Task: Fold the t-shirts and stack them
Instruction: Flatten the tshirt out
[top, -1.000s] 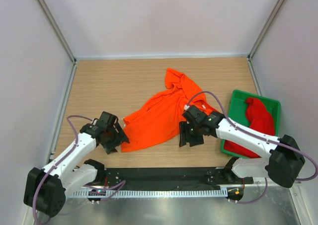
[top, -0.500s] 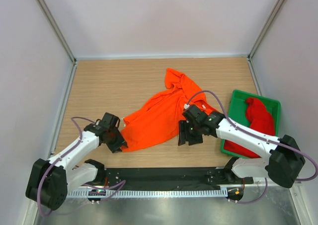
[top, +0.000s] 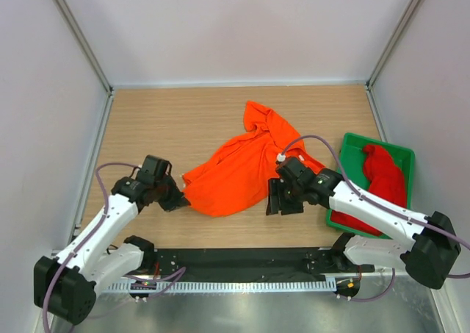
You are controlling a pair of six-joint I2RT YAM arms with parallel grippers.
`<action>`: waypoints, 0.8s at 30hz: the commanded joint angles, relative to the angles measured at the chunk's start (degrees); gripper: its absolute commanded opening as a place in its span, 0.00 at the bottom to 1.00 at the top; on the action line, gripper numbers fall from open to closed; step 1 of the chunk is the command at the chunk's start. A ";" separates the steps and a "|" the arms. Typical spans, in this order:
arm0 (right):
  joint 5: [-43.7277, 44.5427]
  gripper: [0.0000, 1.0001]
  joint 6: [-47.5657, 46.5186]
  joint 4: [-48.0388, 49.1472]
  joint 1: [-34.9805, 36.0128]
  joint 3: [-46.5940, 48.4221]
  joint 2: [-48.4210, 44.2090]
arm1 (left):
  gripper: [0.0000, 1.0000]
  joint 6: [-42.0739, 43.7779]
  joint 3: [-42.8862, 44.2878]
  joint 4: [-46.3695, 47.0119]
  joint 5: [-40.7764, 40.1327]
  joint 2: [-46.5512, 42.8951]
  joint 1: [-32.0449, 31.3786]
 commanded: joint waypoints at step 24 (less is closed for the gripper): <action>3.41 0.57 2.23 -1.74 0.21 -3.15 -9.16 | 0.62 15.49 22.48 2.06 6.07 21.70 6.77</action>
